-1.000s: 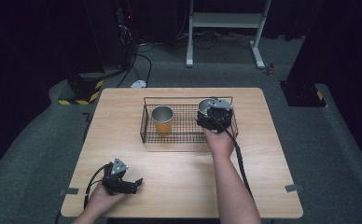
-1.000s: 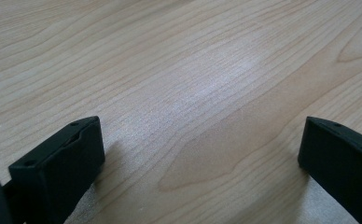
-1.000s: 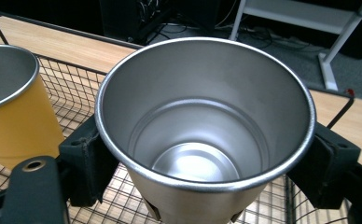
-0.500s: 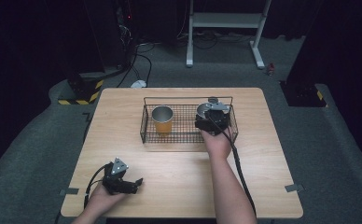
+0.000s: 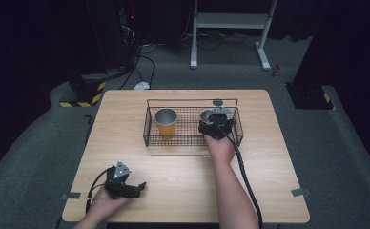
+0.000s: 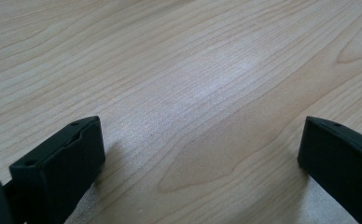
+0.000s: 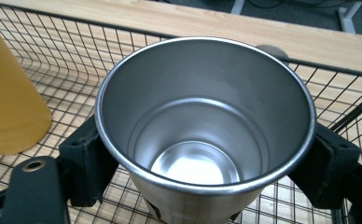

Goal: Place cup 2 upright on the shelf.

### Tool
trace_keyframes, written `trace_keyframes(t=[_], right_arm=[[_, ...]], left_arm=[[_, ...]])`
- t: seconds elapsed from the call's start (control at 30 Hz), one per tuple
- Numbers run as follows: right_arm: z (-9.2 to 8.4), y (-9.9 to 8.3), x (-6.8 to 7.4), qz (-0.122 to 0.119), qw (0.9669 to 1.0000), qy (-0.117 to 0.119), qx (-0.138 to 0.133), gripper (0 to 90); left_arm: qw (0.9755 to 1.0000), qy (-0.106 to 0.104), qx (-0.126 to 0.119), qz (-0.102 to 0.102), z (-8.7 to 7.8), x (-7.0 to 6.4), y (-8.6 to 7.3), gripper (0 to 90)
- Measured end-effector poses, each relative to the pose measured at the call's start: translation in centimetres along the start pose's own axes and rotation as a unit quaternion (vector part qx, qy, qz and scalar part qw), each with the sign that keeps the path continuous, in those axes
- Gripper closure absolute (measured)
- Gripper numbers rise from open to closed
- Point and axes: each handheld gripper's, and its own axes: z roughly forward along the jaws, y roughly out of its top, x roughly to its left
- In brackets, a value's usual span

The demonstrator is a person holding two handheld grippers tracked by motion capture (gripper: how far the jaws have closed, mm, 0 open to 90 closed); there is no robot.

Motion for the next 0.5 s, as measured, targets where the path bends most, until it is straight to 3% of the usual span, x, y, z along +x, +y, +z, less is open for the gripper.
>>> trace_keyframes(t=[0.5], right_arm=[[0.74, -0.08, -0.2, 0.0, 0.9998, 0.001, 0.017, 18.3]], left_arm=[[1.0, -0.001, -0.002, -0.003, -0.04, -0.02, -0.05, 1.4]])
